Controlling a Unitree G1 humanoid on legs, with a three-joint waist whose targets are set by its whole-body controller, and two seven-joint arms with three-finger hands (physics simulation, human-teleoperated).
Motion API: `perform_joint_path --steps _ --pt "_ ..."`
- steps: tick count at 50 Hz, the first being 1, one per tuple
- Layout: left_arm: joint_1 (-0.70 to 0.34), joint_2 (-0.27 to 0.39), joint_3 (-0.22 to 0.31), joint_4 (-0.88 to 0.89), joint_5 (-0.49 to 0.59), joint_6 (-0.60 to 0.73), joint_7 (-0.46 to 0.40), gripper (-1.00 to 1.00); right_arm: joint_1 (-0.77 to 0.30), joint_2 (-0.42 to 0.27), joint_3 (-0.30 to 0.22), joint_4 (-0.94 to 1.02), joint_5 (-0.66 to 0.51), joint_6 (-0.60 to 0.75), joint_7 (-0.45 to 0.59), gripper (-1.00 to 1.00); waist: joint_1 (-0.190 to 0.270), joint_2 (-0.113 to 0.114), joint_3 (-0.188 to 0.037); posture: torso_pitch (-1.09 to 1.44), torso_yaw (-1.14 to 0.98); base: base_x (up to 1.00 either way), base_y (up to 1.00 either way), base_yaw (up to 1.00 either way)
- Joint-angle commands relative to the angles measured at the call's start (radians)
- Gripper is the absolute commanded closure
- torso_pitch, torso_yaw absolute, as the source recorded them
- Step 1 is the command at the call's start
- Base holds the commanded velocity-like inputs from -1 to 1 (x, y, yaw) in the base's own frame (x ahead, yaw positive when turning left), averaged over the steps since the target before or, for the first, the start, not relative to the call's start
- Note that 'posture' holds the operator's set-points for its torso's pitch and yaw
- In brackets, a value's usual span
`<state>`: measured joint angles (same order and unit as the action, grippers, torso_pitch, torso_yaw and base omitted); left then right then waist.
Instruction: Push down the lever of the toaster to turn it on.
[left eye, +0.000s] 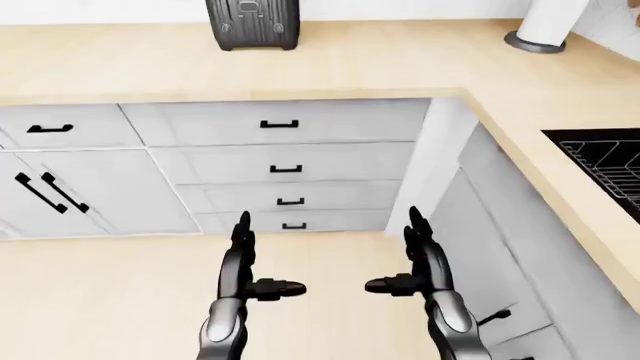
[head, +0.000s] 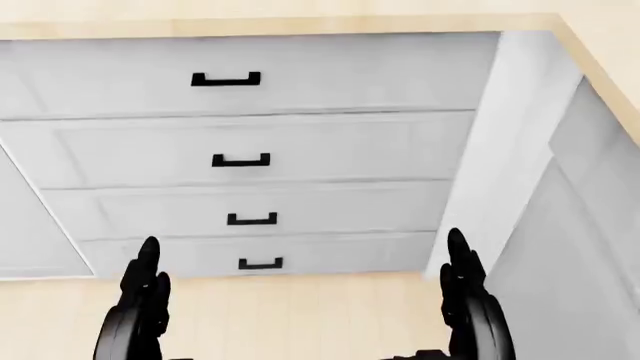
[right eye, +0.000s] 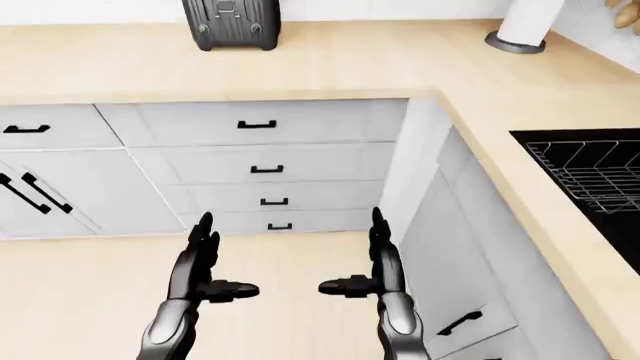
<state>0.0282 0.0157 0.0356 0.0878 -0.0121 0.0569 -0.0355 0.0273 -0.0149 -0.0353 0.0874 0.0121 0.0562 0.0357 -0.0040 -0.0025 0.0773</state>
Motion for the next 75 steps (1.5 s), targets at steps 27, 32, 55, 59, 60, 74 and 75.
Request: perform_joint_path --steps 27,32,55,59,60,74,75 --pt "0.056 0.004 -0.014 -0.218 0.029 0.010 -0.082 -1.00 0.017 0.008 0.038 -0.151 -0.094 -0.058 -0.052 -1.00 -0.011 -0.052 -0.046 0.00 0.00 0.00 0.31 0.00" --pt "0.059 0.004 -0.015 -0.221 0.031 0.009 -0.083 -1.00 0.023 0.009 0.038 -0.141 -0.086 -0.087 -0.043 -1.00 -0.013 -0.011 -0.037 0.00 0.00 0.00 0.83 0.00" --pt "0.095 0.001 -0.033 -0.269 0.044 0.011 -0.092 -1.00 0.014 0.010 0.040 -0.117 -0.076 -0.109 -0.032 -1.00 0.033 -0.060 -0.052 0.00 0.00 0.00 0.00 0.00" --pt "0.099 0.000 -0.037 -0.270 0.049 0.006 -0.093 -1.00 0.015 0.009 0.046 -0.122 -0.097 -0.101 -0.040 -1.00 0.015 -0.043 -0.063 0.00 0.00 0.00 0.26 0.00" --pt "0.100 0.000 -0.037 -0.271 0.049 0.006 -0.093 -1.00 0.014 0.009 0.047 -0.121 -0.103 -0.098 -0.043 -1.00 0.015 -0.083 -0.053 0.00 0.00 0.00 1.00 0.00" --pt "0.108 -0.001 -0.041 -0.285 0.053 0.008 -0.094 -1.00 0.028 0.011 0.048 -0.177 -0.095 -0.073 -0.032 -1.00 -0.024 0.023 -0.039 0.00 0.00 0.00 0.75 0.00" --pt "0.107 -0.001 -0.040 -0.284 0.053 0.007 -0.093 -1.00 0.029 0.011 0.048 -0.190 -0.093 -0.063 -0.030 -1.00 -0.032 0.070 -0.043 0.00 0.00 0.00 0.00 0.00"
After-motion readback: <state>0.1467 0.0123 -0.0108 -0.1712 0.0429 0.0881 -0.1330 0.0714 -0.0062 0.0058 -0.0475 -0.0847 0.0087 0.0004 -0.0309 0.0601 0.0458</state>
